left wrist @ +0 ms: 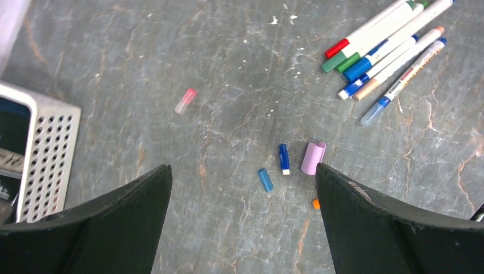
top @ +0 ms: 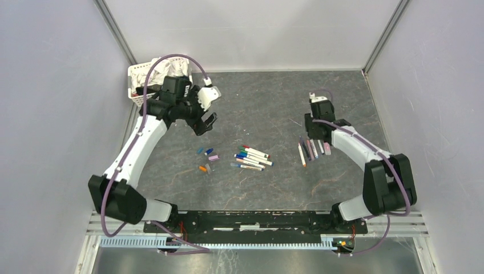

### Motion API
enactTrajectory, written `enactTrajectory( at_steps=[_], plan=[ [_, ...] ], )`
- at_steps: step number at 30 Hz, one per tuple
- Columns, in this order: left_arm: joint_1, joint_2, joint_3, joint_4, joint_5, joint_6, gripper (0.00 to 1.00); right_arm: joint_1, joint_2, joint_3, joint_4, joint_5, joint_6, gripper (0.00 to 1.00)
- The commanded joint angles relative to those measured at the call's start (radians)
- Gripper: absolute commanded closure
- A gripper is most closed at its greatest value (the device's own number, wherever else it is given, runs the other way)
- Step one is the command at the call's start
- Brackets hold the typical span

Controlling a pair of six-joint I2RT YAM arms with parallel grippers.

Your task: Open the pen caps

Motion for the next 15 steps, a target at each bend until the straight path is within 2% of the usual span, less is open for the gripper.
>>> enactTrajectory(
  at_steps=[1,4,9,15],
  plan=[
    [0.005,-0.091,0.022,0.069,-0.103,-0.196,0.0,0.135,-0.085,0.052,0.031,-0.005,-0.008,0.45],
    [0.006,-0.133,0.012,0.107,-0.143,-0.264,0.0,0.251,-0.081,0.059,0.08,-0.056,-0.049,0.43],
    [0.006,-0.122,0.026,0.053,-0.097,-0.254,0.0,0.382,0.009,0.095,0.135,-0.187,-0.121,0.43],
    [0.005,-0.106,0.014,0.014,-0.023,-0.267,0.0,0.493,0.157,0.154,0.161,-0.21,-0.161,0.53]
  ],
)
